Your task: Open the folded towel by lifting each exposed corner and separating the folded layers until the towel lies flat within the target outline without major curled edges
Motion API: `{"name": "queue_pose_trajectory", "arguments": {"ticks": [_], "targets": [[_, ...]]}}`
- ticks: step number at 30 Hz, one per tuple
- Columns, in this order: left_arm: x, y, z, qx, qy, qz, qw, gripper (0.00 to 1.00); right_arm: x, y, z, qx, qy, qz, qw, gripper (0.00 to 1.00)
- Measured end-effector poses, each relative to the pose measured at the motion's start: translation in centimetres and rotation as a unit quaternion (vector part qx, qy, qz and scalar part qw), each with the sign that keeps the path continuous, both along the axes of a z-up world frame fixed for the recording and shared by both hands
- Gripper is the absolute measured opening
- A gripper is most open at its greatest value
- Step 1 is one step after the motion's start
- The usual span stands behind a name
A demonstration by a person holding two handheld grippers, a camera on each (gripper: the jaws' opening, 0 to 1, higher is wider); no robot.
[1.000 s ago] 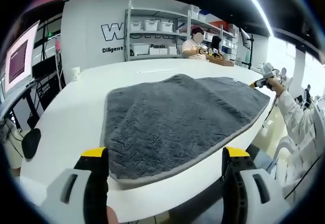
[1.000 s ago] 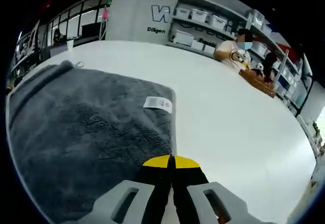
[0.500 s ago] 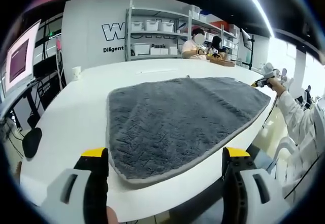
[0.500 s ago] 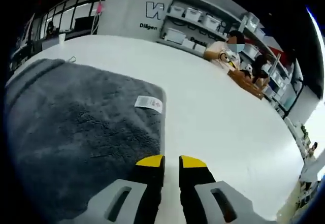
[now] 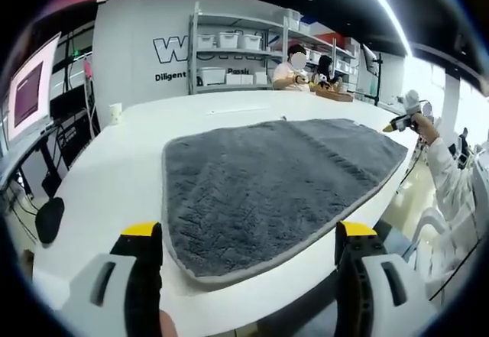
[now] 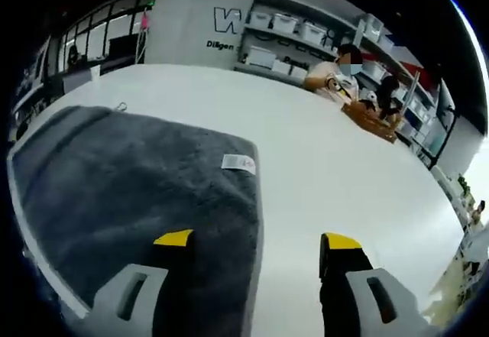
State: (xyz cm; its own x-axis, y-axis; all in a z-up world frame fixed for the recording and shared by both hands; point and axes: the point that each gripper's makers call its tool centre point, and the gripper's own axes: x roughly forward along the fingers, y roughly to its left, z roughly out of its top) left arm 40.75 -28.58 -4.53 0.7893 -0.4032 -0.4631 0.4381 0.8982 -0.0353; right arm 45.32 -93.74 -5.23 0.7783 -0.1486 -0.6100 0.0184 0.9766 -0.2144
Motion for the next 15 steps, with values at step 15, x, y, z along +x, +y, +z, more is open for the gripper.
{"name": "queue_pose_trajectory", "arguments": {"ticks": [15], "targets": [[3.1,-0.1,0.7,-0.007,-0.008,-0.006,0.9999,0.99,-4.1,7.2,-1.1,0.048,0.039,0.094,0.9936,0.99]]}}
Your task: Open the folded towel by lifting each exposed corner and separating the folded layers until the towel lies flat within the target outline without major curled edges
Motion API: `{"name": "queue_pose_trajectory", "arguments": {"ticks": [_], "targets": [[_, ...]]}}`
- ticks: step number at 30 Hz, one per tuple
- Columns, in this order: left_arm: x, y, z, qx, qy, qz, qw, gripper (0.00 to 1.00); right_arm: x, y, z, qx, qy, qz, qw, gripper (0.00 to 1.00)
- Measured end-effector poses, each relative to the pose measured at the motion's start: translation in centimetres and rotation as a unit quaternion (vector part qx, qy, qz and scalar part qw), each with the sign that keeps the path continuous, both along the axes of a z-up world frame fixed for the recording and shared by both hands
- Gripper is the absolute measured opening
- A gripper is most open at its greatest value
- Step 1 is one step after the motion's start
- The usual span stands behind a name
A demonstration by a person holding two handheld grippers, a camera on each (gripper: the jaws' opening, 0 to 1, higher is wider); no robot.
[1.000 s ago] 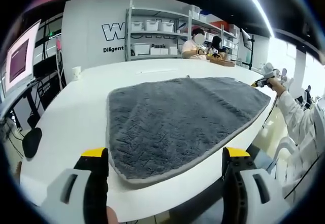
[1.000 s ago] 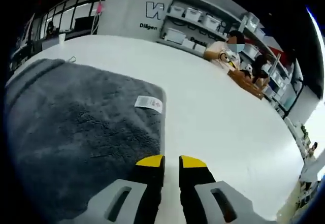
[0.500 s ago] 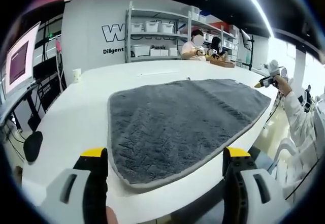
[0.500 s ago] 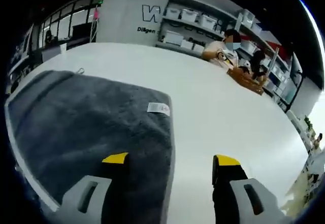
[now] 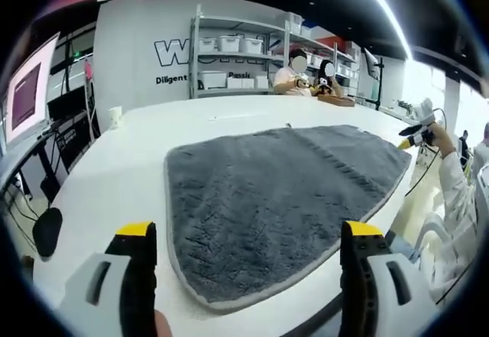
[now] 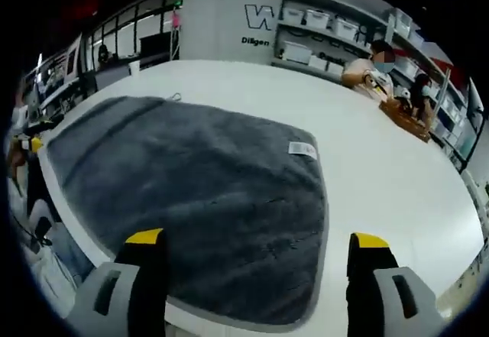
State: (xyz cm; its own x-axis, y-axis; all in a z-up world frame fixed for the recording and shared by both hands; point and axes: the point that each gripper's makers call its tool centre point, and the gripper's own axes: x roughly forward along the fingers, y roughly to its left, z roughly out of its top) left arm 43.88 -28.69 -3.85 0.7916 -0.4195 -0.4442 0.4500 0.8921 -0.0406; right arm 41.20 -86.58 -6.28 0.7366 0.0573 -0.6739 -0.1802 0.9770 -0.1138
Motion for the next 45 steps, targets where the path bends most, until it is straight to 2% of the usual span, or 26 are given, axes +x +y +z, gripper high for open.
{"name": "queue_pose_trajectory", "arguments": {"ticks": [5,10,14,17,21,26,30,33,34,36,37,38,39,40,42,45], "targets": [[1.1,-0.7,0.1,-0.001,-0.002,-0.012,0.9999,0.99,-0.9,1.1,0.6,-0.004,-0.008,0.013,0.9999,0.99],[2.3,-1.6,-0.1,0.011,0.002,-0.03,0.9995,0.99,-1.6,3.3,1.3,0.018,-0.024,0.045,0.9986,0.99],[4.6,-1.4,-0.6,0.017,0.005,-0.041,0.999,0.99,-1.9,4.6,1.2,0.018,-0.018,0.064,0.9976,0.99],[6.4,-1.4,-0.8,0.017,-0.002,-0.072,0.9973,0.99,-1.9,4.8,1.4,0.017,-0.019,0.069,0.9973,0.99],[7.7,-1.3,-1.2,0.011,-0.003,-0.086,0.9962,0.99,-1.9,4.8,1.6,0.019,-0.024,0.07,0.9971,0.99],[8.8,-1.1,-1.8,0.0,0.01,-0.084,0.9964,0.99,-1.8,5.1,1.6,0.017,-0.023,0.077,0.9966,0.99],[8.9,-1.6,-2.6,0.009,0.015,-0.092,0.9956,0.99,-1.7,5.7,1.5,0.018,-0.023,0.085,0.9959,0.99],[8.5,-2.9,-3.5,0.022,0.018,-0.127,0.9915,0.99,-1.8,6.5,1.2,0.021,-0.021,0.097,0.9949,0.99],[8.2,-3.4,-4.0,0.029,0.025,-0.143,0.9889,0.99,-1.8,6.6,1.2,0.021,-0.02,0.098,0.9947,0.99],[8.0,-3.5,-4.7,0.041,0.037,-0.149,0.9873,0.99,-1.8,6.8,1.0,0.024,-0.019,0.102,0.9944,0.99],[7.7,-3.3,-5.6,0.055,0.056,-0.147,0.986,0.99,-1.9,6.8,0.9,0.025,-0.019,0.102,0.9943,0.99],[8.0,-3.1,-5.7,0.066,0.045,-0.144,0.9864,0.99,-1.9,6.8,0.8,0.025,-0.018,0.102,0.9943,0.99],[8.1,-3.2,-5.5,0.062,0.039,-0.146,0.9867,0.99,-1.9,6.8,0.8,0.025,-0.018,0.103,0.9942,0.99],[8.1,-3.1,-5.3,0.049,0.042,-0.143,0.9877,0.98,-1.9,6.9,0.6,0.026,-0.016,0.103,0.9942,0.98],[7.8,-2.8,-5.4,0.06,0.041,-0.143,0.987,0.97,-2.0,7.0,0.4,0.027,-0.013,0.107,0.9938,0.98],[7.7,-2.7,-5.4,0.051,0.033,-0.143,0.9879,0.97,-2.1,7.2,0.2,0.028,-0.011,0.112,0.9933,0.98]]}}
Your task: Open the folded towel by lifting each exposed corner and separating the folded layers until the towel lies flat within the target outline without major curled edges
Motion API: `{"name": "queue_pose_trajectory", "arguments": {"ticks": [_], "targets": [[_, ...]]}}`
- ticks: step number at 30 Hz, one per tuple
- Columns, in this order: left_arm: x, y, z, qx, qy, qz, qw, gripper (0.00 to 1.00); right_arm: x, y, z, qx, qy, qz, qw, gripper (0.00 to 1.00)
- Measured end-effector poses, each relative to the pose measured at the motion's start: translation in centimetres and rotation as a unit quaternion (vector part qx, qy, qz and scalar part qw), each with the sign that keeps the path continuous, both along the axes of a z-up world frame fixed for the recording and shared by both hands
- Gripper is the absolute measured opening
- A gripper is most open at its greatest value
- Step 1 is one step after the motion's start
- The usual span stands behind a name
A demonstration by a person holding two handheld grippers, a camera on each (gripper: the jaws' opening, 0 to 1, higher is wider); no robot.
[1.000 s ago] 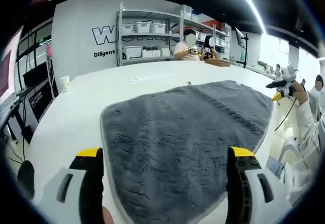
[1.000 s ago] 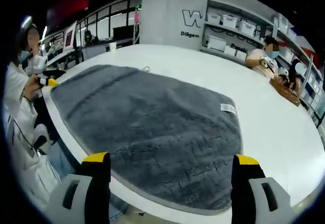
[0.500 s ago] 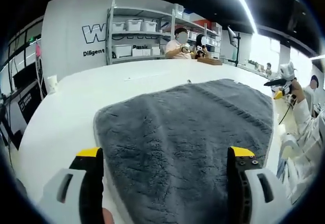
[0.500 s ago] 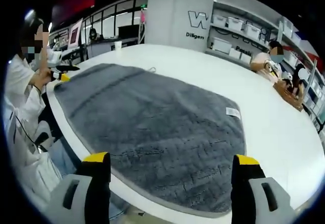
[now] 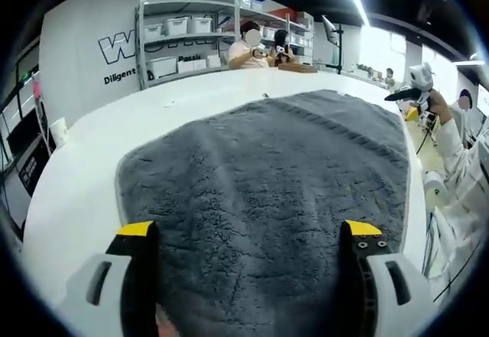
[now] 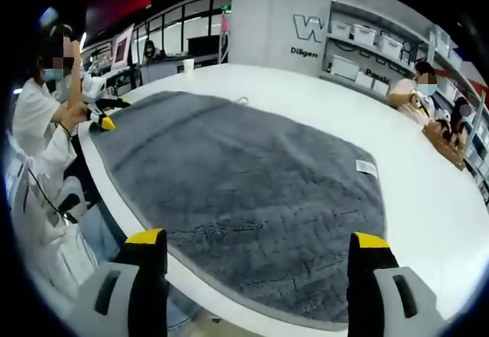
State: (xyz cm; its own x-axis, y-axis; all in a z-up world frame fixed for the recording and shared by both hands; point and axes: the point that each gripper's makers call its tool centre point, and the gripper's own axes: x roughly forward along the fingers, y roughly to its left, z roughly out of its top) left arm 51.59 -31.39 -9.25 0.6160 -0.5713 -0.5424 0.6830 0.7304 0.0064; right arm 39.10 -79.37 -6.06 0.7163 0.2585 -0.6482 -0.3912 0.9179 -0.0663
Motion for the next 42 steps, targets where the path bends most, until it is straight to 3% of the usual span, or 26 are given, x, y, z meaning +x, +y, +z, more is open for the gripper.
{"name": "queue_pose_trajectory", "arguments": {"ticks": [9,30,42], "targets": [[-0.4,0.7,0.0,-0.011,-0.013,0.007,0.9998,0.99,-0.1,-0.3,0.1,0.002,-0.001,-0.003,1.0,0.98],[-1.9,2.5,0.1,-0.01,-0.013,0.026,0.9995,0.99,-0.9,-0.3,0.1,0.009,0.001,-0.006,0.9999,0.99],[-2.1,2.7,0.5,-0.009,-0.012,0.014,0.9998,0.99,-0.6,-0.2,0.5,0.016,-0.004,0.002,0.9999,0.99]]}}
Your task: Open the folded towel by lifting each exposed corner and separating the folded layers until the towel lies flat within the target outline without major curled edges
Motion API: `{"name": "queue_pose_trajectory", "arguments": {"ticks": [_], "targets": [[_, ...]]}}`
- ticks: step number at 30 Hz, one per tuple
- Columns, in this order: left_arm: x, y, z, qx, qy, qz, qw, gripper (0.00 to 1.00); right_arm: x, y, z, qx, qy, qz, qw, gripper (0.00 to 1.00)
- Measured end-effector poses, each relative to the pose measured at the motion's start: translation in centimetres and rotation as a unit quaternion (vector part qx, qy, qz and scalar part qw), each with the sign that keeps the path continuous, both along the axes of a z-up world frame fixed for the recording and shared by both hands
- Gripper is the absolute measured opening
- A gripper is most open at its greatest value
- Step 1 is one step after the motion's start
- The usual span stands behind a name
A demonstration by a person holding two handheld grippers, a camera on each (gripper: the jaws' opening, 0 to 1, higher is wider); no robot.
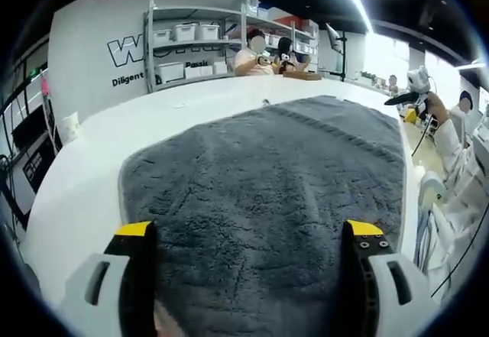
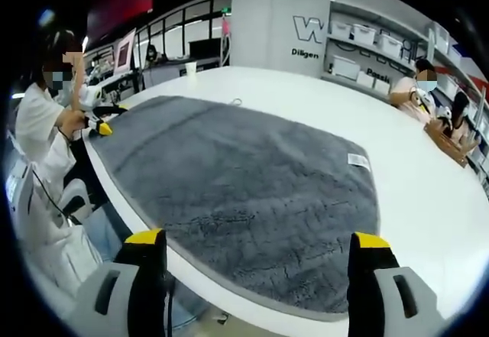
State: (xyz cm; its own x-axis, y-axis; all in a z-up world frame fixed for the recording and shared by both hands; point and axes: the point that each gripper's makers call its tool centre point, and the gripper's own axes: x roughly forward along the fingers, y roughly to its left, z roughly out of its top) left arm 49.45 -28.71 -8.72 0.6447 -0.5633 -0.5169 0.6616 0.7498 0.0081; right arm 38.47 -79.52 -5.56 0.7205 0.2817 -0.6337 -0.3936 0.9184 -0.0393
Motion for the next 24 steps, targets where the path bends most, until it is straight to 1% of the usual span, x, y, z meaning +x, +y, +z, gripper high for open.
{"name": "queue_pose_trajectory", "arguments": {"ticks": [1,5,8,10,12,15,19,23,24], "targets": [[0.1,0.0,0.2,-0.001,-0.001,0.0,1.0,0.99,0.1,0.0,0.1,-0.001,-0.001,0.001,1.0,0.99],[1.1,0.0,1.9,-0.026,-0.015,0.013,0.9994,0.99,0.8,-0.2,0.5,-0.007,-0.008,0.005,0.9999,0.99],[2.2,-0.2,3.0,-0.029,-0.028,0.012,0.9991,0.99,1.3,-0.1,0.7,-0.006,-0.01,0.013,0.9998,0.99],[2.8,-0.5,3.3,-0.023,-0.03,0.005,0.9993,0.99,1.6,-0.1,0.7,-0.002,-0.013,0.014,0.9998,0.99],[3.5,-0.8,3.5,-0.021,-0.03,-0.001,0.9993,0.99,1.9,-0.2,0.7,0.006,-0.014,0.012,0.9998,0.99],[5.0,-1.5,3.8,-0.023,-0.036,-0.017,0.999,0.99,1.8,-0.3,0.4,0.001,-0.008,0.014,0.9999,0.99],[6.8,-2.1,3.4,-0.019,-0.033,-0.034,0.9987,0.99,1.6,-0.4,0.0,0.004,-0.003,0.012,0.9999,0.99],[8.3,-2.5,3.2,-0.028,-0.026,-0.04,0.9985,0.99,1.4,-0.5,-0.2,0.003,0.0,0.011,0.9999,0.99],[8.7,-2.4,2.9,-0.028,-0.013,-0.034,0.9989,0.99,1.4,-0.5,-0.2,0.003,0.0,0.01,0.9999,0.99]]}}
